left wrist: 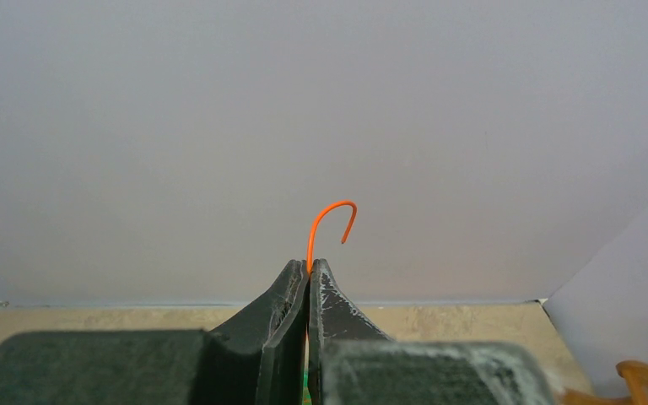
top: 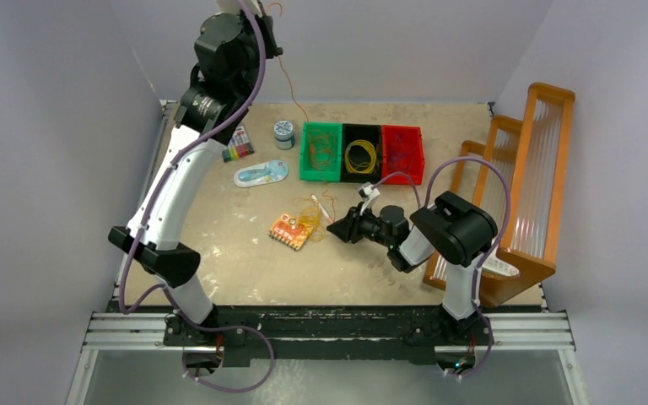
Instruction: Untangle the cables
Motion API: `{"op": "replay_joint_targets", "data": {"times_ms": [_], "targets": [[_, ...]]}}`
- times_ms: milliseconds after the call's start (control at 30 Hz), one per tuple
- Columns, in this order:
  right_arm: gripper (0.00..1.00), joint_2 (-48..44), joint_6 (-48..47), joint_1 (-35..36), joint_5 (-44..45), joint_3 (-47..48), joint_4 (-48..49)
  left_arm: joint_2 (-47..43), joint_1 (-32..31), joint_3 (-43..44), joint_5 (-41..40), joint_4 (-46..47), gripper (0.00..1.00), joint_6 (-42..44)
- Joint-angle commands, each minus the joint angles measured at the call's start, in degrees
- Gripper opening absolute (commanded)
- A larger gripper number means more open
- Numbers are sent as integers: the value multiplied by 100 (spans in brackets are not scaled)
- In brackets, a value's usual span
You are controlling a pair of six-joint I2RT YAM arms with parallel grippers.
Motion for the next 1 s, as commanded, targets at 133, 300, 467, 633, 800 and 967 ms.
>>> {"op": "replay_joint_targets", "data": {"times_ms": [133,300,467,633,800,967], "targets": [[34,24,40,-4,245,-94,16,340,207,829,-29,525,0,462],[42,81,74,-1,270,-82,2,525,235,1227,131,886,0,515],[48,105,111,-5,275,-94,18,572,236,1276,330,1476,0,444],[48,-127,118,-4,245,-137,-65,588,236,1108,519,1553,0,334],[49,-804,60,-5,222,-154,-350,583,236,804,454,1614,0,423],[55,-1780,-303,-5,424,-105,-1128,603,236,461,594,1668,0,296]]}}
